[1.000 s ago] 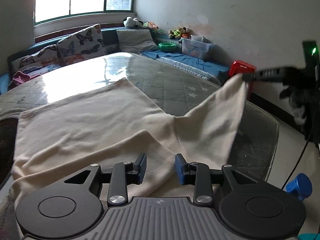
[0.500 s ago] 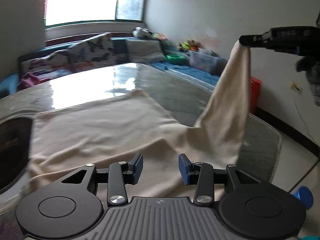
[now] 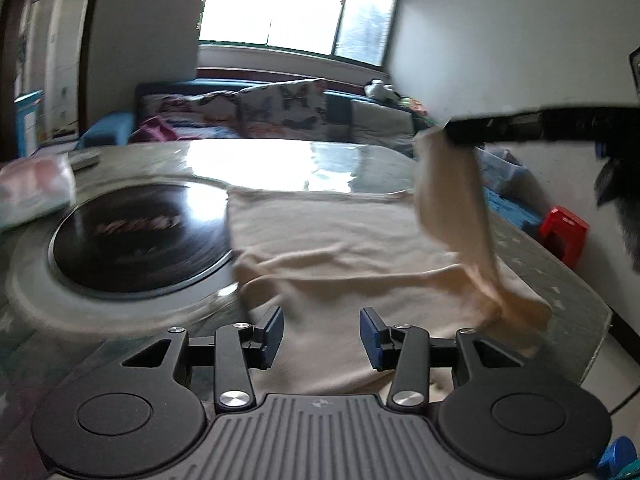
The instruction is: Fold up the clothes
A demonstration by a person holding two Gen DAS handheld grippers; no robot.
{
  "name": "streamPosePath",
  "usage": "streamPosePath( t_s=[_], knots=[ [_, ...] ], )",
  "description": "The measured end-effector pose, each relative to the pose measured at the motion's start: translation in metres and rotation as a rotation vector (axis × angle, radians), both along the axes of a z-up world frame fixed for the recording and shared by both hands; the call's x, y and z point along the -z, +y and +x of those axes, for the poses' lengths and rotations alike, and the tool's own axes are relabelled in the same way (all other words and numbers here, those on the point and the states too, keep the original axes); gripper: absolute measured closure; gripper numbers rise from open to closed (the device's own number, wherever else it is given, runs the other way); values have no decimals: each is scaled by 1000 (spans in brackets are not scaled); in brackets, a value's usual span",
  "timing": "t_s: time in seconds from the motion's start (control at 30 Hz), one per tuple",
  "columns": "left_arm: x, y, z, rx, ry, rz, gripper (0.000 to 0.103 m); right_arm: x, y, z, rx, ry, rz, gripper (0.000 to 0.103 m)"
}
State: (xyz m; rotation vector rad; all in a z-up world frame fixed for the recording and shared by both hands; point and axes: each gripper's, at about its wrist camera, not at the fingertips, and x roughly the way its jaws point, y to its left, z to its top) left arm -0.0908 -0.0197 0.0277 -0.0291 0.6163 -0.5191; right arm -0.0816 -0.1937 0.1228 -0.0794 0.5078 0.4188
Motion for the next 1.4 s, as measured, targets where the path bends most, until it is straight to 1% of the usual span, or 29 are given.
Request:
streamPosePath(
  t_s=[0.13,0.2,0.23,0.33,0.4,0.43,0.47,0.5,0.53,0.57,0.63,0.7,0.77,0.83,0.87,0.93,0.97,1.0,1.07,1.17,1.3,1.4],
  knots=[
    [7,10,-1,-23,21,-4,57,24,37,8,-101,74,-16,98],
    [7,12,0,-24,24,-7,57,31,46,7,-129,99,-11,96],
    [7,13,0,-23,23,-7,57,34,51,7,-146,114,-8,93],
    [5,13,0,-16,19,-8,57,31,44,-1,-152,109,-14,92],
    [4,12,1,-12,14,-7,57,26,32,-8,-131,100,-20,90],
    [4,12,0,-10,12,-6,57,25,26,-10,-119,98,-24,87],
    [3,11,0,-8,10,-5,58,24,18,-13,-95,96,-32,85],
    [4,10,2,-4,8,-4,59,25,8,-14,-68,97,-45,84],
    [4,8,2,2,6,-1,59,27,-4,-17,-32,105,-68,83],
    [4,6,3,7,5,1,60,29,-11,-19,-11,111,-79,78],
    [5,0,6,19,6,9,61,39,-31,-27,59,139,-111,72],
    [7,-5,9,29,11,25,64,48,-48,-36,113,171,-130,72],
    [10,-10,12,41,19,43,75,55,-61,-46,151,200,-131,64],
    [12,-14,14,46,19,64,77,62,-71,-57,177,222,-129,62],
    [12,-15,14,45,14,73,83,66,-75,-63,186,231,-127,60],
    [12,-18,14,43,5,91,93,73,-82,-74,203,250,-123,57],
    [12,-18,15,41,4,92,97,75,-84,-76,205,255,-117,57],
    [10,-19,14,39,-4,94,98,79,-84,-80,203,260,-113,57],
    [4,-20,12,40,-25,97,98,83,-82,-83,196,259,-123,53],
    [-9,-24,9,48,-68,92,99,89,-80,-85,195,258,-131,53],
    [-35,-30,5,66,-129,53,99,94,-84,-86,219,264,-110,52],
    [-50,-33,5,81,-160,30,99,94,-87,-87,228,259,-87,52]
  ],
)
